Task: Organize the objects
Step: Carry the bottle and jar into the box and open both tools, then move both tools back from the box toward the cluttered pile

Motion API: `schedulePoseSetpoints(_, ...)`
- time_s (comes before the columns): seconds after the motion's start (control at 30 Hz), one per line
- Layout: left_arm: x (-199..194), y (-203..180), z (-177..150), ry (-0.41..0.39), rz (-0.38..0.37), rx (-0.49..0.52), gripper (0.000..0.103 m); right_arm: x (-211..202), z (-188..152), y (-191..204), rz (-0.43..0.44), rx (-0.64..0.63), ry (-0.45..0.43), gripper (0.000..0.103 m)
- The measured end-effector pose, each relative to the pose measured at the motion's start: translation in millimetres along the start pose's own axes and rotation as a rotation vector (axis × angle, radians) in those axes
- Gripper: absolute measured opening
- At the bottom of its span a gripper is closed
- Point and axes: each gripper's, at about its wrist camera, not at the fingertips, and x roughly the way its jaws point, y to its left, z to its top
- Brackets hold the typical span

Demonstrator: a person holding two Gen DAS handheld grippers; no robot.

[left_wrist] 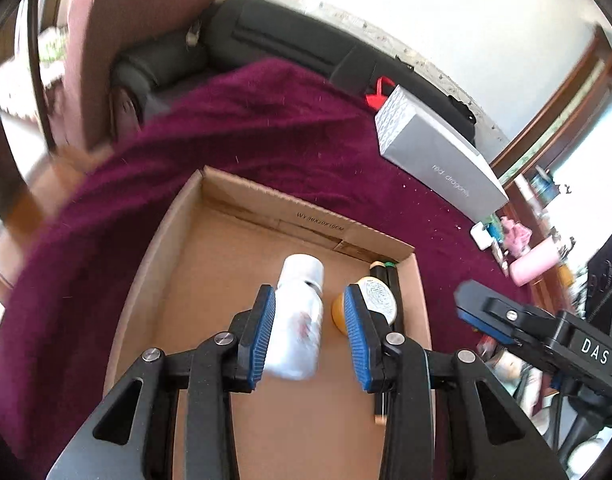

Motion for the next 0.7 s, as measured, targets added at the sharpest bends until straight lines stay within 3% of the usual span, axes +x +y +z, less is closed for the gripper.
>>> schedulePoseSetpoints(0.2, -72, -63, -40, -0.193, 0.144, 0.219, 0.048, -59, -42, -24, -0.04, -0.042, -0.134, 0.049)
schedulePoseSetpoints(0.33, -102, -110, -74, -0.322, 0.236, 0.333, 0.053, -94, -69, -50, -0.075, -0.023, -0.202, 0.049)
schedulePoseSetpoints(0.47, -114, -143, -97, -0.364, 0.246, 0.382, 0.054, -132, -91, -71, -0.104, -0.004, -0.288, 0.049)
schedulePoseSetpoints(0.7, -112, -188, -119, -0.366, 0.26, 0.485, 0.054, -174, -115, -103, -0.141, 0.017, -0.383, 0.053)
